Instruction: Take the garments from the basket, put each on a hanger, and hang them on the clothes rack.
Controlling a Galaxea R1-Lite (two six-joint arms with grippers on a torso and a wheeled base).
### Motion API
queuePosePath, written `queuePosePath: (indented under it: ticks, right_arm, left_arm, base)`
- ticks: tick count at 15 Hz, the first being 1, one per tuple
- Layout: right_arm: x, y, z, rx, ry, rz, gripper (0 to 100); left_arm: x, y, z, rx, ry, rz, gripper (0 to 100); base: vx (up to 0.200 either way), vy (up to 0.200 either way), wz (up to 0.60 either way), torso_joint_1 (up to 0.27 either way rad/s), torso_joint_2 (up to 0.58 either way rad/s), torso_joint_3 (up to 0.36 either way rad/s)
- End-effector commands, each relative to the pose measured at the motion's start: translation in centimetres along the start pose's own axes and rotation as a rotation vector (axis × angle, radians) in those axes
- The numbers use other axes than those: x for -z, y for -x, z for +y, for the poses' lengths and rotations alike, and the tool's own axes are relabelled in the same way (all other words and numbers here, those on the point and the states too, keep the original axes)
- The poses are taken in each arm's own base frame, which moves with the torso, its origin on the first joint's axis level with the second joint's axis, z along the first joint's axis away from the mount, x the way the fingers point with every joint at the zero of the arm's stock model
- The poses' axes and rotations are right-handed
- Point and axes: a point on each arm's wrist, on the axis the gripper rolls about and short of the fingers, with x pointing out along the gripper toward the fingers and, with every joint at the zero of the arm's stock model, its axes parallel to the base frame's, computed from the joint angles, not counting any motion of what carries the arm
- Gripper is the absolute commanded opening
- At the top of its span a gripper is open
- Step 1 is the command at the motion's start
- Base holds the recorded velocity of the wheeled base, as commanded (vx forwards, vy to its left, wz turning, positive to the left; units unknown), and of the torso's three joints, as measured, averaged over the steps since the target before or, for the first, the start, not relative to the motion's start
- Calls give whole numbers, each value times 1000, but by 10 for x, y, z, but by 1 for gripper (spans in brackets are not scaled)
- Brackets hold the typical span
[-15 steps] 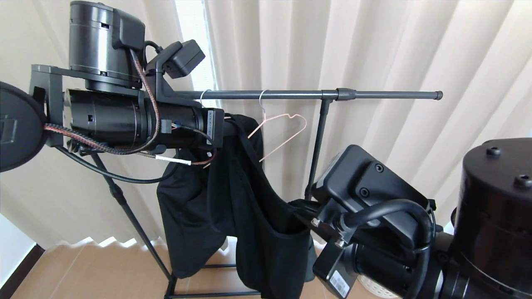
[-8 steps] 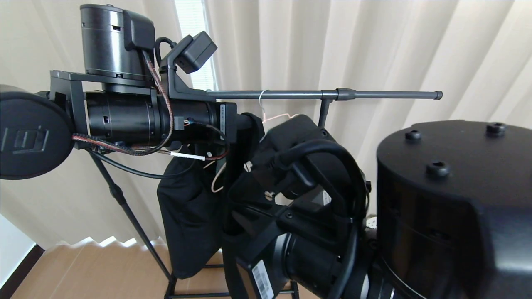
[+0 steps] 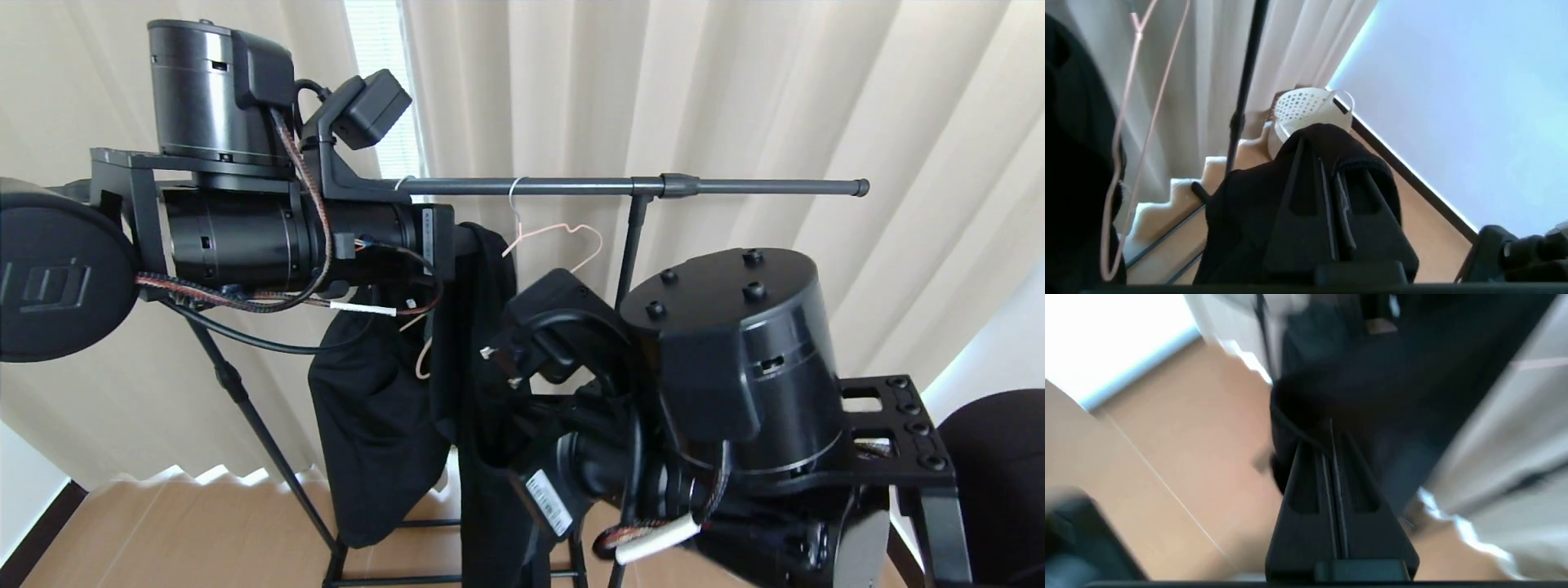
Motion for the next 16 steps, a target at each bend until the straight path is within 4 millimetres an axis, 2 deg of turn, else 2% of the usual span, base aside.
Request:
queuePosePath:
  ticks: [1, 2, 4, 6, 8, 10, 12, 16]
  right_arm:
    - [5, -2, -30, 86, 30, 34, 0]
    - [8, -18, -52, 197, 39, 60, 0]
    - [5, -52, -67, 301, -1, 42, 0]
    - [3, -84, -69, 335, -40, -18, 0]
    - [-3, -104, -66, 345, -110, -99, 0]
    - [-9, -117, -64, 344, -185, -144, 0]
    - [-18, -119, -64, 337, -253, -187, 0]
    - [-34, -112, -65, 324, -338, -250, 0]
  left_arm:
    - [-1, 11, 6, -47, -21, -7, 0]
    - [10, 18, 13, -112, -71, 47, 0]
    - [26, 26, 16, -167, -89, 140, 0]
    - [39, 33, 10, -168, -68, 259, 0]
    - [51, 37, -3, -140, -7, 370, 0]
    - [59, 28, -23, -103, 126, 428, 0]
    - [67, 8, -42, -75, 240, 479, 0]
    - [55, -4, -65, -35, 378, 451, 0]
  base:
    - [0, 0, 0, 0, 0, 0]
    - [0, 0, 0, 0, 0, 0]
    - [0, 0, 0, 0, 0, 0]
    - [0, 0, 0, 0, 0, 0]
    - [0, 0, 0, 0, 0, 0]
    - [0, 0, 0, 0, 0, 0]
    - [0, 0, 0, 0, 0, 0]
    - [0, 0, 0, 0, 0, 0]
